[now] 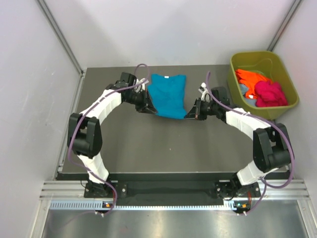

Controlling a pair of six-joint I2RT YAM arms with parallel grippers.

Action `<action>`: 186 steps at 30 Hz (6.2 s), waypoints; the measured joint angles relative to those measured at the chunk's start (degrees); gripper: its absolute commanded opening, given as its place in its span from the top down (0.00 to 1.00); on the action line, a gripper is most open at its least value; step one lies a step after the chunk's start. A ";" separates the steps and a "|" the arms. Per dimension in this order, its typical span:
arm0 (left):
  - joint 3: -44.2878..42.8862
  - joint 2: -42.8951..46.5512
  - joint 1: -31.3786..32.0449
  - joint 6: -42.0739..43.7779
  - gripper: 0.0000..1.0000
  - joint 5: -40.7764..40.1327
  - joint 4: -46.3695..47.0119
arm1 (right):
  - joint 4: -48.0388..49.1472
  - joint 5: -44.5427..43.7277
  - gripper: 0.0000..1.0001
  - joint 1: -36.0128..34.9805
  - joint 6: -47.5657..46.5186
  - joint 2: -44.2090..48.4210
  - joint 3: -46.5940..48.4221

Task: Fold and stack the t-shirts
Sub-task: Fold the tshirt, then neatly place the folded tshirt to the corner

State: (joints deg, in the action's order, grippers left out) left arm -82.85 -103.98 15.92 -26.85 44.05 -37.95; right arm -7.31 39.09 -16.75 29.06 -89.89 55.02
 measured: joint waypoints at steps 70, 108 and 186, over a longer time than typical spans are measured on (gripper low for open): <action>-53.70 -46.34 -2.93 4.83 0.57 -14.08 7.74 | 4.37 -7.93 0.26 3.17 -5.44 -43.10 48.26; -42.45 -38.10 -8.76 7.26 0.38 -14.93 3.08 | 4.57 -4.26 0.35 0.90 -0.96 -39.21 40.04; -40.96 -34.60 -30.69 33.44 1.00 -36.13 -10.05 | -2.58 -10.86 0.28 4.04 -14.38 -30.45 39.10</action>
State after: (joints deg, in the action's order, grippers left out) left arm -123.81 -138.58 -14.76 6.59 7.92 -48.01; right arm -9.89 28.23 -12.71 14.68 -120.33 94.13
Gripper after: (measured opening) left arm 0.147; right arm 0.724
